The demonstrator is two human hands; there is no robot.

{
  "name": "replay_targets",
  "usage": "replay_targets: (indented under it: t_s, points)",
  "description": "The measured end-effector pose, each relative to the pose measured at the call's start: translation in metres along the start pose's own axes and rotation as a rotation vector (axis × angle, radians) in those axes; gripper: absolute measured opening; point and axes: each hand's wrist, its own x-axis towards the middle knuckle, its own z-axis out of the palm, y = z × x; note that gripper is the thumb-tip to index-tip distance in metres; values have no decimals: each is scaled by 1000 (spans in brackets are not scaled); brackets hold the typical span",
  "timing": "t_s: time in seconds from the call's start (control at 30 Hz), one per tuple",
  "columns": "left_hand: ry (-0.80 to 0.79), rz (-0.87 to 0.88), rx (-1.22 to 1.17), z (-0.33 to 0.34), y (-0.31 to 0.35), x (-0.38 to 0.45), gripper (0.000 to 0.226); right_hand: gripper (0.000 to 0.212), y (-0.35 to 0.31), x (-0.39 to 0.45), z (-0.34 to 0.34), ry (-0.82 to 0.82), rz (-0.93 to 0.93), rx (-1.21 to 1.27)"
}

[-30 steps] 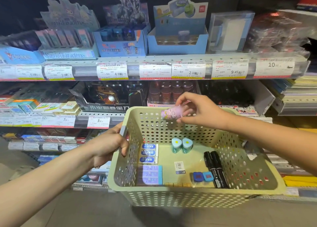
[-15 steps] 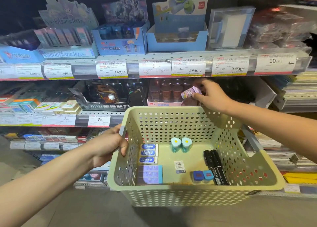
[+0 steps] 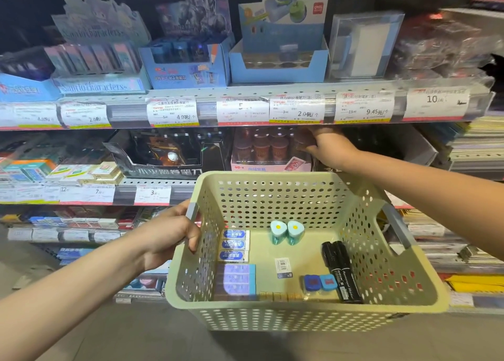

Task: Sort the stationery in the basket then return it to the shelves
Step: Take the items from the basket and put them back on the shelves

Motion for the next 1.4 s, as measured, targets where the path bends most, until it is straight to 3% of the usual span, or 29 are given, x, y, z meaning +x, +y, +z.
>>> replay_targets:
  t_s: [0.23,0.8,1.07,1.13,1.23,1.4]
  points:
    - [14,2,13,-1,-2,5,72,32,-5,3,2,26,-54,-52]
    - [-7,1,-5,-1,-4,5,67,29,4,6,6,-85,-58,-248]
    - [0,-11,-6,-1,-1,4,72,33,13,-23,1,16,-279,-116]
    - [9,-12,-10,-1,0,5,75,24,13,-33,-2,68,-390,-88]
    - [8,-15,-11,0,1,5,76,8,11,-48,-8,-20,-494,-42]
    - [3,-7,-8,1,4,3,67,7,5,-67,-7,-312,-578,-77]
